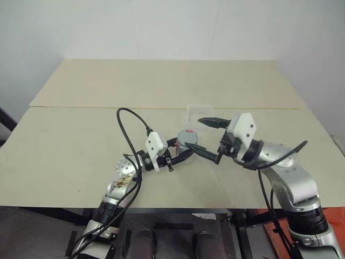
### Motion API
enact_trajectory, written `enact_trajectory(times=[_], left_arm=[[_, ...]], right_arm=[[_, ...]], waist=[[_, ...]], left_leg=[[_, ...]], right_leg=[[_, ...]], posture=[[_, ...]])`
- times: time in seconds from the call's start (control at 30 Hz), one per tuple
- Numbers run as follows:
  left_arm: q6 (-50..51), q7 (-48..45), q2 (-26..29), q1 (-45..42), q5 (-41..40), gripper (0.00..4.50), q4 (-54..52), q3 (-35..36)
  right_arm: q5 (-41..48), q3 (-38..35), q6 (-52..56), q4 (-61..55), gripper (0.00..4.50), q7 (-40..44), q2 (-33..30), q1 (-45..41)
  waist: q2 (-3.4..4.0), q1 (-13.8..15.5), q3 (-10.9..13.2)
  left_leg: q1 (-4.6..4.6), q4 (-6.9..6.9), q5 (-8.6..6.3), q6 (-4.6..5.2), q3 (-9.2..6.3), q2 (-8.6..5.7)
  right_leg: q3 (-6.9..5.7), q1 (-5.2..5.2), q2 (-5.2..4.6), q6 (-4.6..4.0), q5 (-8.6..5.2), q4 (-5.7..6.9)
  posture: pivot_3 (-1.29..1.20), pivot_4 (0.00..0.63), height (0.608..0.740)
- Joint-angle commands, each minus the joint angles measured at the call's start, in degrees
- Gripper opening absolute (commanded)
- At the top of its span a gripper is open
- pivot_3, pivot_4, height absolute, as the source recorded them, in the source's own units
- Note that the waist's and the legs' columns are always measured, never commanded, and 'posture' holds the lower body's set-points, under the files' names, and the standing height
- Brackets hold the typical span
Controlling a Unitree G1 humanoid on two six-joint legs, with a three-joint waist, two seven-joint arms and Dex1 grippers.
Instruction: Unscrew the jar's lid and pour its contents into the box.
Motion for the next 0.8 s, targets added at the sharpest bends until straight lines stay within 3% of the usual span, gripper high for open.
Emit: enact_trajectory(times=[0.03, 0.4, 0.57, 0.8], left_arm=[[-1.52, -0.70, -0.18, -0.98, -0.95, 1.95, -1.19, 0.52], [-1.53, -1.01, -0.39, -1.33, -0.82, 1.95, -0.66, 0.65], [-1.62, -0.92, -0.67, -1.65, -0.57, 1.95, -0.34, 0.47], [-1.97, -1.23, -0.90, -1.77, -0.38, 1.95, -0.40, 0.13]], right_arm=[[0.24, -3.30, -1.40, -0.02, 4.44, 0.45, -1.40, 0.26], [4.06, -6.39, -0.18, -1.53, 4.44, 1.45, -2.22, -0.35], [6.02, -3.23, 0.02, -5.13, 4.44, 2.23, -0.46, -0.05], [2.31, 1.74, 0.63, -3.04, 4.44, 0.04, 2.86, -1.86]], waist=[[0.00, 0.01, 0.00], [0.00, -0.04, 0.00], [0.00, -0.09, 0.00], [0.00, -0.18, 0.00]], left_leg=[[0.00, 0.00, 0.00, 0.00, 0.00, 0.00], [0.00, 0.00, 0.00, 0.00, 0.00, 0.00], [0.00, 0.00, 0.00, 0.00, -0.02, 0.00], [0.00, 0.01, 0.00, 0.00, -0.01, 0.00]], right_leg=[[0.00, 0.00, -0.01, 0.00, 0.00, 0.00], [0.00, 0.00, 0.00, 0.00, 0.00, 0.00], [0.00, 0.00, 0.00, 0.00, 0.00, -0.01], [0.00, 0.01, 0.00, 0.00, 0.00, 0.01]], posture=[[0.00, 0.150, 0.740], [0.00, 0.150, 0.740], [0.00, 0.150, 0.740], [0.00, 0.150, 0.740]])
